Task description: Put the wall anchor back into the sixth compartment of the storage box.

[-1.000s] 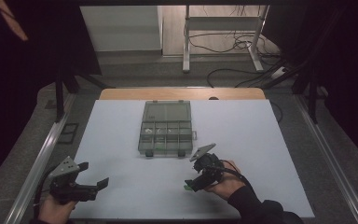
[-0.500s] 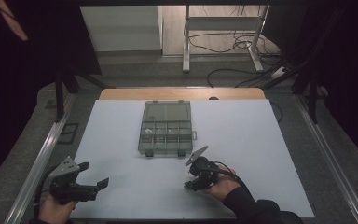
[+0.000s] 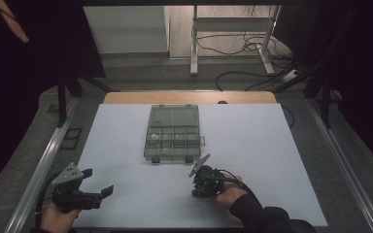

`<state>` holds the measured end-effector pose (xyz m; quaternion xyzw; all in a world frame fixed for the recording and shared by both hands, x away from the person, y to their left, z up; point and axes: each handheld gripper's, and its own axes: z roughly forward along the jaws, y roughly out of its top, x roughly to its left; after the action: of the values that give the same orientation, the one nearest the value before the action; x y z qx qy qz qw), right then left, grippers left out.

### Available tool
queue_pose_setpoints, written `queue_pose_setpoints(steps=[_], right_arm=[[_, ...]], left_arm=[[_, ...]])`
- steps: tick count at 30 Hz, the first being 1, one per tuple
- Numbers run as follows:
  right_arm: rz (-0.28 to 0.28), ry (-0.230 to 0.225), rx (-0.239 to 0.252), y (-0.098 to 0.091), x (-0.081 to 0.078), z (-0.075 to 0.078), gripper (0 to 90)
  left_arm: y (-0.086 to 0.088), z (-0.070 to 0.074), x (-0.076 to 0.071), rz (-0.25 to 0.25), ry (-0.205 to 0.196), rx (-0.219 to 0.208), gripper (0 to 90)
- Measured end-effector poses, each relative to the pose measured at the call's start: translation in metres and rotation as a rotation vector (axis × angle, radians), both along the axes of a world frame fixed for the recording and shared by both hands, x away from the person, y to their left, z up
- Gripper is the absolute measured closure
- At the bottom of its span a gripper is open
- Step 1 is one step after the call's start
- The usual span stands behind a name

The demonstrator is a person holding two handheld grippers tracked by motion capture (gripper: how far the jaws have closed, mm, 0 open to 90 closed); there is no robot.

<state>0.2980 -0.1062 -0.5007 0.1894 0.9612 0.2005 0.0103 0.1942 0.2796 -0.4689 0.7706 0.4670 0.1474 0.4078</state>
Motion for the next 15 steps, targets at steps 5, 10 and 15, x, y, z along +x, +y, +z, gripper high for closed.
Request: queue_pose_setpoints(steps=[5,10,15], right_arm=[[-0.008,-0.022,-0.013,0.0013,0.0003,0.0008,75.2],[0.022,-0.035,-0.040,0.0048,-0.0022,-0.0024,77.1],[0.032,-0.038,-0.052,0.0072,-0.0019,-0.0024,82.6]], left_arm=[[-0.0001,-0.0001,0.0003,0.000,0.001,0.001,1.1],[-0.0002,-0.0002,0.0004,0.000,0.002,0.001,1.1],[-0.0002,-0.0003,0.0005,0.002,0.004,0.002,1.2]])
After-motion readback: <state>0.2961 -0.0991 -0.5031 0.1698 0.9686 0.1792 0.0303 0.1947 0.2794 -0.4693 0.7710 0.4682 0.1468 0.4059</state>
